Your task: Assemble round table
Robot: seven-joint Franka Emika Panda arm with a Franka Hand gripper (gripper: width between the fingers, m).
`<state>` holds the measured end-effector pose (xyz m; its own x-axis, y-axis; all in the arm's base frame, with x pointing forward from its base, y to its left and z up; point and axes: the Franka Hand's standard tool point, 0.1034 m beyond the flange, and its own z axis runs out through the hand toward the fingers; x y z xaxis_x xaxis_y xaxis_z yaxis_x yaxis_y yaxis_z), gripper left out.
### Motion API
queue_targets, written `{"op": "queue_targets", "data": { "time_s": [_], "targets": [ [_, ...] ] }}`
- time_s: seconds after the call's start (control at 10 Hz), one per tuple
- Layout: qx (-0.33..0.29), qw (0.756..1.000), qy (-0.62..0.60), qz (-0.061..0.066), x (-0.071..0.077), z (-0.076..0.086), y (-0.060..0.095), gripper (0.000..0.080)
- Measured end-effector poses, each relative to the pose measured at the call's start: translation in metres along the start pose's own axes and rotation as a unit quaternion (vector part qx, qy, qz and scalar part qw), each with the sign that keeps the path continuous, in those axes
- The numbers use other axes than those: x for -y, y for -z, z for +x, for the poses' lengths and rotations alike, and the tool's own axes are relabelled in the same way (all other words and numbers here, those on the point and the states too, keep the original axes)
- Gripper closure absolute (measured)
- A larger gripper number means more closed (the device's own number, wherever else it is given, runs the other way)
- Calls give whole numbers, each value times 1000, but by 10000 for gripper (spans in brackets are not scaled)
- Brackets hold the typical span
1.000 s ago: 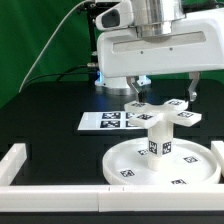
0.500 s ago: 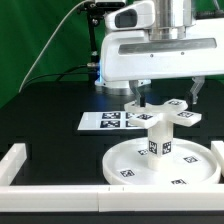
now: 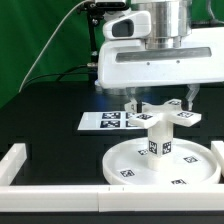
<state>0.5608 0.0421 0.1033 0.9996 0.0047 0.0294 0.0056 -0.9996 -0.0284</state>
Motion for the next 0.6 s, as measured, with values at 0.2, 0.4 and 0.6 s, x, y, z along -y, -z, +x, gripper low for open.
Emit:
{"op": "queue_targets", "data": {
  "time_s": [0.2, 0.4, 0.6],
  "targets": [
    [3, 1000, 1, 0, 3, -1, -3, 151],
    [3, 1000, -11, 0, 3, -1, -3, 251],
    [2, 999, -37, -1, -1, -1, -3, 363]
  ]
}}
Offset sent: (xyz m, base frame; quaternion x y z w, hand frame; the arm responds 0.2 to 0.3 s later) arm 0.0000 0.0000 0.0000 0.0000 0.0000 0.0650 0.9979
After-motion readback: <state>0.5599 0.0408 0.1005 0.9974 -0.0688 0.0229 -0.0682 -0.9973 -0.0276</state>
